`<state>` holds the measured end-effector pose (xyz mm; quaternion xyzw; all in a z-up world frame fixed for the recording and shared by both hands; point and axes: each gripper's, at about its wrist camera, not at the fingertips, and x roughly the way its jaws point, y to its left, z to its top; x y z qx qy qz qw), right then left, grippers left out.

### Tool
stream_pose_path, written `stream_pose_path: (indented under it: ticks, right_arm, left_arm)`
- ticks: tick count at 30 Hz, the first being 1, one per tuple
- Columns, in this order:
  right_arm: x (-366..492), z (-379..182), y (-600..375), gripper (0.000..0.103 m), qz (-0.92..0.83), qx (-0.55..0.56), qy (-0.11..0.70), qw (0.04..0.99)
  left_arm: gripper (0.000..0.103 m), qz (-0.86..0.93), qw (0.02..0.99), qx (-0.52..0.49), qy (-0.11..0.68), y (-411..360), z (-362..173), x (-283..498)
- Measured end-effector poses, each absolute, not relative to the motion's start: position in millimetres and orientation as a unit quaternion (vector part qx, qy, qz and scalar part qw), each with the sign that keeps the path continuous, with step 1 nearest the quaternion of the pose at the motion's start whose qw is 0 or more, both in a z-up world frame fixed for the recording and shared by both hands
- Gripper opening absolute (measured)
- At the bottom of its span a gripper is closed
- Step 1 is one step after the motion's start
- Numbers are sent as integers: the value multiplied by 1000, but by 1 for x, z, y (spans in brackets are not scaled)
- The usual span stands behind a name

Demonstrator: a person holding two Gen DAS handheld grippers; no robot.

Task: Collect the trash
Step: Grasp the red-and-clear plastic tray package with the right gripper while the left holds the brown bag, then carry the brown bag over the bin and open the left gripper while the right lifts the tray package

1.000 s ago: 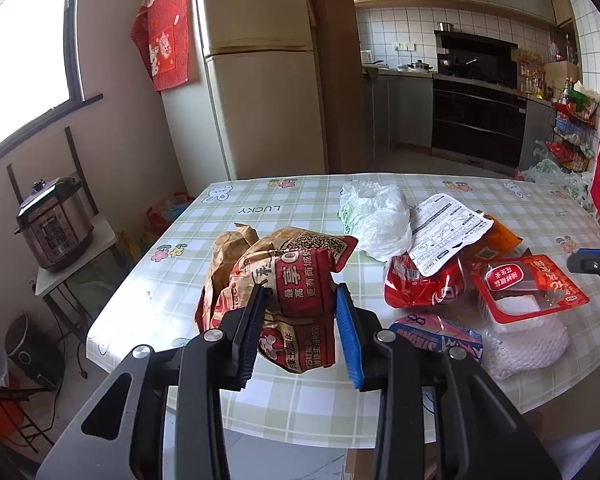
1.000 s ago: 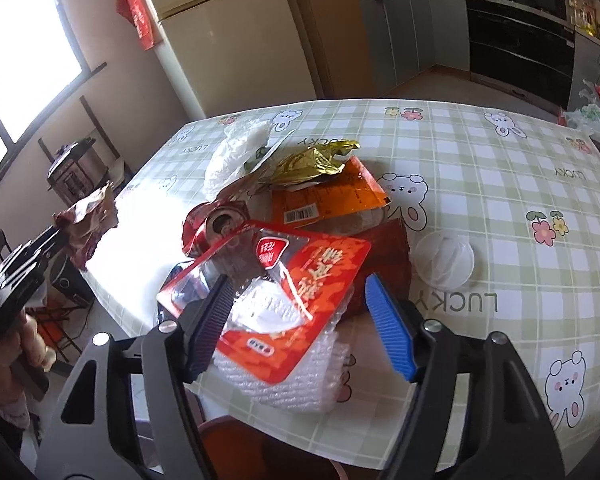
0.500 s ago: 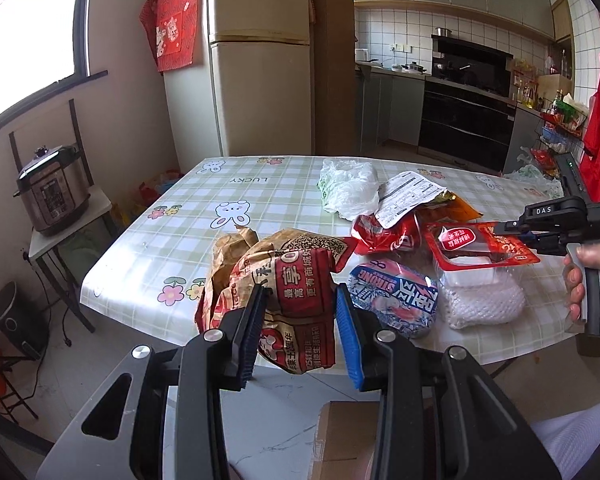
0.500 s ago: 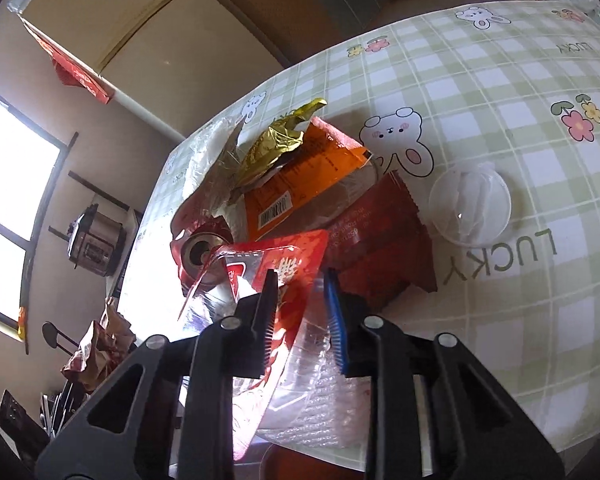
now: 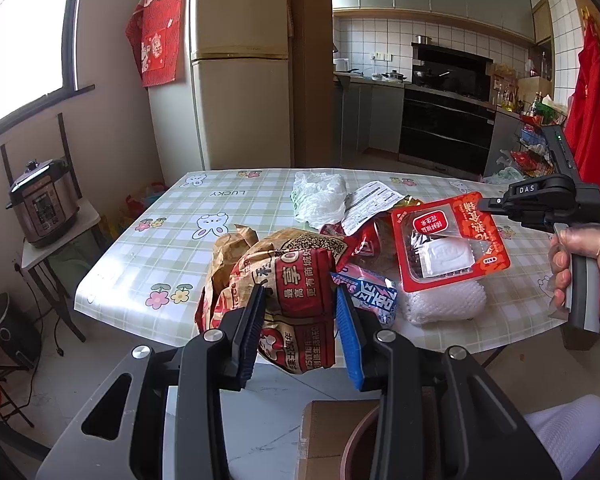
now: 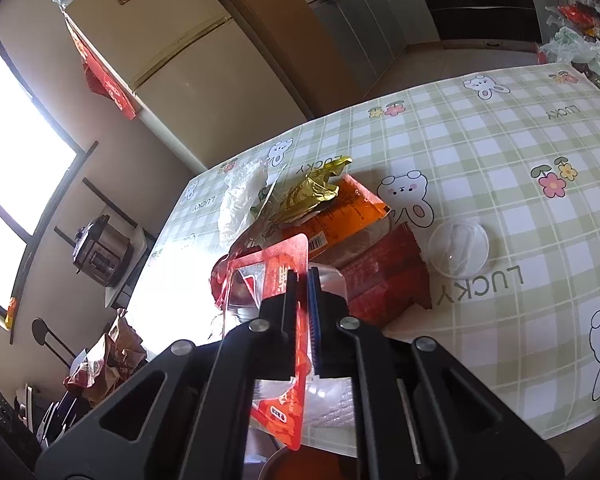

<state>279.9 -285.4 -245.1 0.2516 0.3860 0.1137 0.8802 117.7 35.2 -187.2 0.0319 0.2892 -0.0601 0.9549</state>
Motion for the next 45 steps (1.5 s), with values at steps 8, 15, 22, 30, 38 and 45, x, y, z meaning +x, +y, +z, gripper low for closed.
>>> stream_pose_path:
  ticks: [8, 15, 22, 30, 38, 45]
  right_arm:
    - [257, -217, -286, 6, 116, 232, 358, 897]
    - [237, -201, -286, 6, 122, 227, 344, 903]
    - [209, -175, -283, 6, 135, 229, 319, 910]
    - [163, -141, -278, 6, 155, 218, 281, 922]
    - [128, -118, -275, 6, 179, 206, 260, 926]
    - [108, -108, -280, 6, 179, 199, 248, 931]
  left_arm:
    - [35, -70, 956, 28, 282, 34, -178, 101]
    - [35, -88, 957, 22, 277, 34, -169, 88]
    - [35, -148, 938, 1, 314, 19, -176, 72]
    - [36, -238, 899, -17, 367, -13, -196, 54]
    - [37, -263, 887, -10, 380, -36, -206, 44]
    - [79, -251, 901, -23, 354, -33, -190, 37]
